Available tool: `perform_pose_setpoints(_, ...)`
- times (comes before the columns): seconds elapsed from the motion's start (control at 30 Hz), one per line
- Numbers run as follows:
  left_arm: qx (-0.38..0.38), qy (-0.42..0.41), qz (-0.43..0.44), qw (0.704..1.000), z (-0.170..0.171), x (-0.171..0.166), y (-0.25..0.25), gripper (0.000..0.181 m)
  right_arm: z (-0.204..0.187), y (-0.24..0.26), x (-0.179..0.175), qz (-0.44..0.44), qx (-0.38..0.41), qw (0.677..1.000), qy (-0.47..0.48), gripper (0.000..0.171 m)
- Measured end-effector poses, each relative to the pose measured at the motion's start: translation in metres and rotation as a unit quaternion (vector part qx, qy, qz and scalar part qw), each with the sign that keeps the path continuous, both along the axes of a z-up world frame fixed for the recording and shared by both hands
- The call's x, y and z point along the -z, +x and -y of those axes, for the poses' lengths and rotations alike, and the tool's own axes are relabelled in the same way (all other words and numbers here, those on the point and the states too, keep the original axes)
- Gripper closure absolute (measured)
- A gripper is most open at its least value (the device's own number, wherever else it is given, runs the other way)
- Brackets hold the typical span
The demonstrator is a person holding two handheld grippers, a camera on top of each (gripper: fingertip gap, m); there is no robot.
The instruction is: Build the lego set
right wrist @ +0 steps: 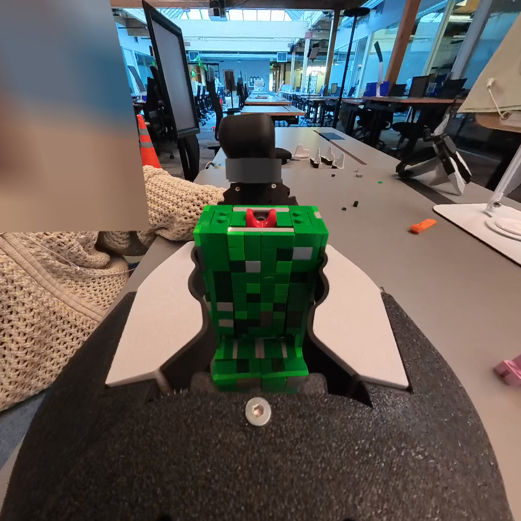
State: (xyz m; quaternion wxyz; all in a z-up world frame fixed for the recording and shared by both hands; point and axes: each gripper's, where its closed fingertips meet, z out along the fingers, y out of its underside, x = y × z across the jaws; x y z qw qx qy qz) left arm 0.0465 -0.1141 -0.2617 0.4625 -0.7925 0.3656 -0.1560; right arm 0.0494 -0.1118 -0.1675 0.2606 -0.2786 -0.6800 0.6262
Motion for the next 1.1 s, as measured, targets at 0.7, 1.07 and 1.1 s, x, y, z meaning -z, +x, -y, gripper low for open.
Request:
perform_pose_setpoints(0.7, 0.0, 0.0, 0.0, 1.0, 0.0, 0.0, 0.0, 0.105, 0.001, -0.002, 0.044, 0.082, 0.001, 0.993, 0.086, 0.088)
perform_pose_setpoints(1.07, -0.001, 0.0, 0.0, 1.0, 0.0, 0.0, 0.0, 0.105, 0.003, -0.004, 0.043, 0.065, 0.007, 0.996, 0.064, 0.088)
perform_pose_setpoints(1.1, 0.0, 0.0, 0.0, 1.0, 0.0, 0.0, 0.0, 0.105, 0.003, -0.004, 0.042, 0.063, 0.007, 0.996, 0.062, 0.088)
